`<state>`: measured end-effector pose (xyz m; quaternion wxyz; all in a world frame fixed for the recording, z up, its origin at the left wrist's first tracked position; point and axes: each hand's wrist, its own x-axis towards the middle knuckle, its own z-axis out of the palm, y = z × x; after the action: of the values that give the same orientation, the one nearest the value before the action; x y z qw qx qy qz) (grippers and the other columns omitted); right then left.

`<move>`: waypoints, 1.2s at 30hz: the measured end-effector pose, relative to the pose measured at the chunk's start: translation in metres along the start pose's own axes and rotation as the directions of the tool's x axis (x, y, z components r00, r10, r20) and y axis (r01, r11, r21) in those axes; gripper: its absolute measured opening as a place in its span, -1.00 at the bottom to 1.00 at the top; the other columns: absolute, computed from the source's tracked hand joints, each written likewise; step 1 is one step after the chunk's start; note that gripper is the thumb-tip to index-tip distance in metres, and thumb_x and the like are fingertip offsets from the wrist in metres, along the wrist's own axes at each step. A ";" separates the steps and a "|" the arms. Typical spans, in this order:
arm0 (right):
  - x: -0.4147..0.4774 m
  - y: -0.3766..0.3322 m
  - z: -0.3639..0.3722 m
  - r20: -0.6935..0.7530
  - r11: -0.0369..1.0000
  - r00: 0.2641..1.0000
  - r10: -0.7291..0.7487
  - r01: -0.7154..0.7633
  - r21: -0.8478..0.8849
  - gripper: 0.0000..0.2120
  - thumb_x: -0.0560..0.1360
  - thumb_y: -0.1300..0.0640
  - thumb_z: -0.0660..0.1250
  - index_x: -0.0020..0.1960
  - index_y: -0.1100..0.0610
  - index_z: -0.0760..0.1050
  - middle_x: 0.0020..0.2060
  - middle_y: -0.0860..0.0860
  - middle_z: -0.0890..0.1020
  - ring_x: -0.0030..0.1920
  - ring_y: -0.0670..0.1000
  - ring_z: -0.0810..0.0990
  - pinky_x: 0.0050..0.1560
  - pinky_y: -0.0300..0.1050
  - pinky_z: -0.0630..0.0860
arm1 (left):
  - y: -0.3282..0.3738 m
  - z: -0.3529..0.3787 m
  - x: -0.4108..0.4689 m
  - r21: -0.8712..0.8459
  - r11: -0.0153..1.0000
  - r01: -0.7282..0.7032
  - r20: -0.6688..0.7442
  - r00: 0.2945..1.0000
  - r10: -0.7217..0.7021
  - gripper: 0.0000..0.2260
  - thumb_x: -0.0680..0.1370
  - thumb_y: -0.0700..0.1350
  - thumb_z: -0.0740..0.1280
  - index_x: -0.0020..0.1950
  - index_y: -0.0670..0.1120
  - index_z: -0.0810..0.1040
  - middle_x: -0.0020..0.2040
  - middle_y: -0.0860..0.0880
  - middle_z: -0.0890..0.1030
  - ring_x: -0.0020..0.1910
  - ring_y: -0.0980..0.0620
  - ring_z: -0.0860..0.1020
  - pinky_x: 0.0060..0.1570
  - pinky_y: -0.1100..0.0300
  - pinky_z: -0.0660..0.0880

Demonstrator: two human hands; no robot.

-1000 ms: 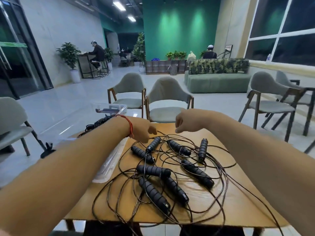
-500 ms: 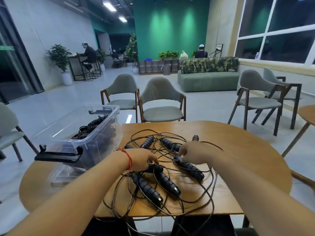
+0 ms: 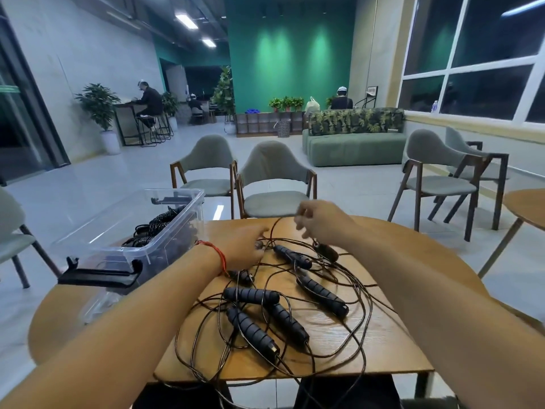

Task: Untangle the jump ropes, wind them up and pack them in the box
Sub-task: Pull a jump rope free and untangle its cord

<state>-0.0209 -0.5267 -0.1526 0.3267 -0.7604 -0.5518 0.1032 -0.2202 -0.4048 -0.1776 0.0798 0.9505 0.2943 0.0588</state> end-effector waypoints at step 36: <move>0.033 -0.056 -0.103 -0.260 0.954 0.956 -0.136 0.197 0.225 -0.89 0.70 0.06 0.31 0.04 0.07 0.55 -0.13 0.07 0.72 -0.20 0.05 0.67 -0.06 0.06 0.69 | 0.012 -0.004 0.028 -0.478 0.865 0.153 0.256 0.966 -0.030 -0.78 0.74 -0.02 0.23 0.18 -0.10 0.61 -0.04 -0.05 0.74 -0.08 0.02 0.74 -0.13 0.16 0.66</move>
<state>0.0016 -0.5269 -0.0328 0.4918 -0.6707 -0.5530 0.0499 -0.1913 -0.3986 -0.1695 0.3575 0.8834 0.3028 0.0130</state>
